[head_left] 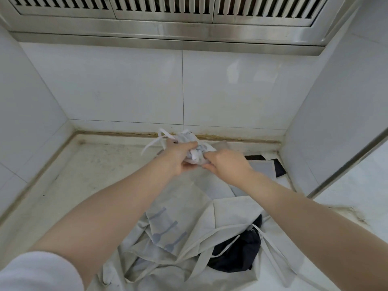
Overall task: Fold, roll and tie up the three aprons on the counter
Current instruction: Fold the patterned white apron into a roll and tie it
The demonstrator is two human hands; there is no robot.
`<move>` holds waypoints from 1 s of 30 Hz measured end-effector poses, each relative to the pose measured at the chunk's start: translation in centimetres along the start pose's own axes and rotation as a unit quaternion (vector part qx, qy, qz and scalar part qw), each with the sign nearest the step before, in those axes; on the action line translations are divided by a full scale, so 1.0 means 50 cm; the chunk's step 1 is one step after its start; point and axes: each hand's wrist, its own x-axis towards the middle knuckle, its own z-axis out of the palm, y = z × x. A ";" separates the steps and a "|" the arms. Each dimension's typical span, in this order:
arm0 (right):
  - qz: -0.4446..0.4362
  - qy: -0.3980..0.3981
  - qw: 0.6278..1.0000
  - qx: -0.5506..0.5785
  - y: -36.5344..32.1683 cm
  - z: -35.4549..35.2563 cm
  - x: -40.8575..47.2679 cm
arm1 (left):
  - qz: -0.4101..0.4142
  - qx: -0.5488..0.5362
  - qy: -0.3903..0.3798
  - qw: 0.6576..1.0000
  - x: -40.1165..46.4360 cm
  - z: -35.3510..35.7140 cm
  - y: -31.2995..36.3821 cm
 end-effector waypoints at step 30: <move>0.252 -0.076 0.702 0.662 -0.012 0.012 0.005 | 0.276 -0.009 0.037 0.960 -0.014 -0.021 0.013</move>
